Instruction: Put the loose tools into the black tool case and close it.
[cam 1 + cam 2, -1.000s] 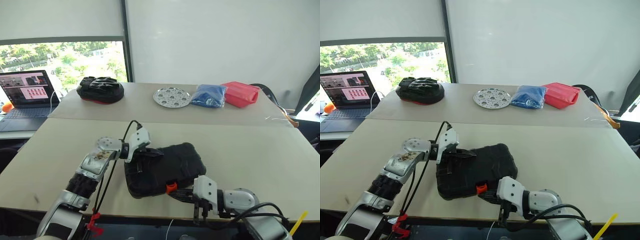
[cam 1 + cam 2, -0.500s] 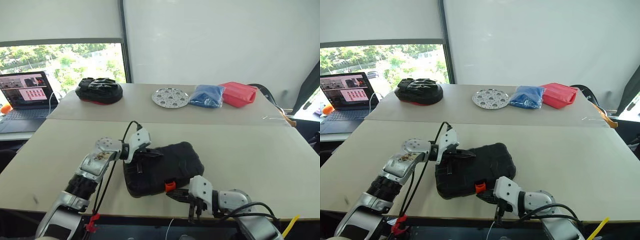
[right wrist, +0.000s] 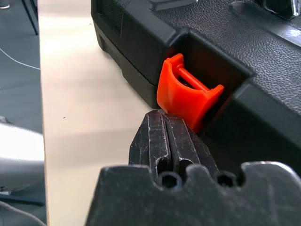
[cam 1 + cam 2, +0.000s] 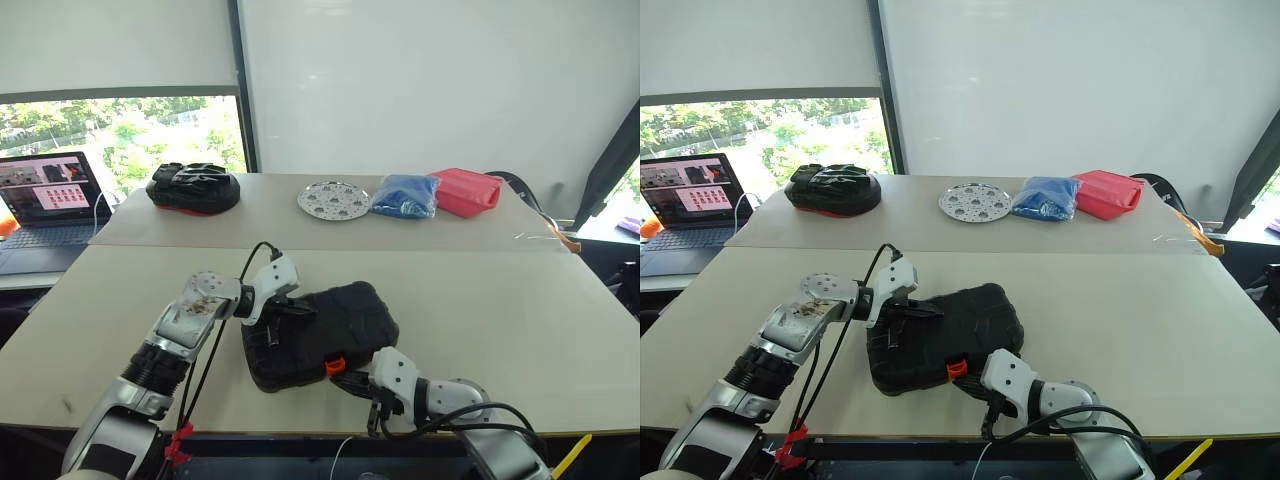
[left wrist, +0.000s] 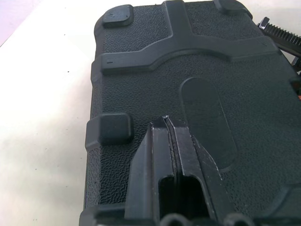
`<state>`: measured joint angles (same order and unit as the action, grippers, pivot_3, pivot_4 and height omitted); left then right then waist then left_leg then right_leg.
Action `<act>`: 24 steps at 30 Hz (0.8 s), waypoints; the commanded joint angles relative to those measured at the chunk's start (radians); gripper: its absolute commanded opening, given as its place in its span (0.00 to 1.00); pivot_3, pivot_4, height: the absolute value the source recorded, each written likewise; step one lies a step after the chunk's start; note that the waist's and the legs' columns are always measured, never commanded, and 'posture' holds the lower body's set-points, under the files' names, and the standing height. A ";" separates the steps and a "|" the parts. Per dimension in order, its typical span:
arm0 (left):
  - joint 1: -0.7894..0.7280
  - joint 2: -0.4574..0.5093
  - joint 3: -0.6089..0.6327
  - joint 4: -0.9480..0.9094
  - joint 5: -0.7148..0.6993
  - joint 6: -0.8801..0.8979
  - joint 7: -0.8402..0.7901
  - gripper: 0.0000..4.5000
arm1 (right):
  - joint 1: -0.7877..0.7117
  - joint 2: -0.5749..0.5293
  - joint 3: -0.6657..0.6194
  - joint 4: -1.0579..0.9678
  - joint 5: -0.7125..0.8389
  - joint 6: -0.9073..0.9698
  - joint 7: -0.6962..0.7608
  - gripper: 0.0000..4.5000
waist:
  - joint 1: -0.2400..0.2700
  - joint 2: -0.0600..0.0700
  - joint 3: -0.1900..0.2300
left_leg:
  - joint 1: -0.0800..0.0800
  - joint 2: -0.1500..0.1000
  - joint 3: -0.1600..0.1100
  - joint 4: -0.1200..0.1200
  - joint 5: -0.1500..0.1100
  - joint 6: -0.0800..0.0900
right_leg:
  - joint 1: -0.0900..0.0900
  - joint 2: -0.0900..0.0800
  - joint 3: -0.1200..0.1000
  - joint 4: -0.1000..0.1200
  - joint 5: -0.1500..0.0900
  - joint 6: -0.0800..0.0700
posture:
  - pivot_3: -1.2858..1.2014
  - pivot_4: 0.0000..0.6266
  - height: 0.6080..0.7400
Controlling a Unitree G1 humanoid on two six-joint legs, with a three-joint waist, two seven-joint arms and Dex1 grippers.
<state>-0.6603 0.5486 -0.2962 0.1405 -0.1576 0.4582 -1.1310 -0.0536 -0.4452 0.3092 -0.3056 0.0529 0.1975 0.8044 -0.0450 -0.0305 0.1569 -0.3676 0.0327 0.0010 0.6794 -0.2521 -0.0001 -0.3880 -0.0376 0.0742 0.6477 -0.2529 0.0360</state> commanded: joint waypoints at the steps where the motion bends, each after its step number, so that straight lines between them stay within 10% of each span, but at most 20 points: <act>1: 0.110 -0.001 -0.014 0.080 0.016 -0.104 -0.019 0.01 | -0.001 -0.024 -0.119 -0.065 0.061 -0.047 -0.023 0.00 | 0.000 0.000 0.000 | 0.000 0.000 0.000 0.000 0.000 0.000 | 0.000 0.000 0.000 0.000 0.000 0.000 | 0.52 0.24 1.00; 8: 0.222 0.067 0.268 0.008 -0.201 -0.304 -0.133 0.00 | 0.221 -0.195 -0.407 -0.125 0.400 -0.128 0.241 0.10 | -0.001 0.000 0.000 | -0.002 0.000 0.001 -0.006 -0.003 0.002 | -0.003 -0.002 0.001 -0.001 -0.004 -0.003 | 0.52 0.24 1.00; 20: 0.615 0.291 0.603 0.033 -0.216 -0.452 -0.103 0.91 | 0.242 -0.389 -0.822 0.172 0.494 -0.299 0.445 1.00 | 0.009 -0.001 0.004 | -0.008 0.000 0.003 -0.012 -0.004 0.002 | -0.012 -0.007 0.001 -0.002 -0.007 -0.004 | 0.52 0.24 1.00; 24: 0.684 0.296 0.657 0.010 -0.205 -0.484 -0.048 0.98 | 0.234 -0.392 -0.815 0.197 0.475 -0.330 0.467 1.00 | 0.021 -0.002 0.004 | -0.012 0.001 0.003 -0.012 -0.004 0.002 | -0.015 -0.007 -0.001 -0.002 -0.007 -0.005 | 0.52 0.24 1.00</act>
<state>0.0202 0.8202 0.3174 0.1889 -0.3552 -0.0100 -1.2013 0.1827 -0.8300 -0.4851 -0.1125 0.5241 -0.1011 1.2605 -0.0238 -0.0321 0.1613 -0.3804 0.0339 0.0035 0.6677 -0.2560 0.0016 -0.4036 -0.0443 0.0731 0.6456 -0.2584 0.0291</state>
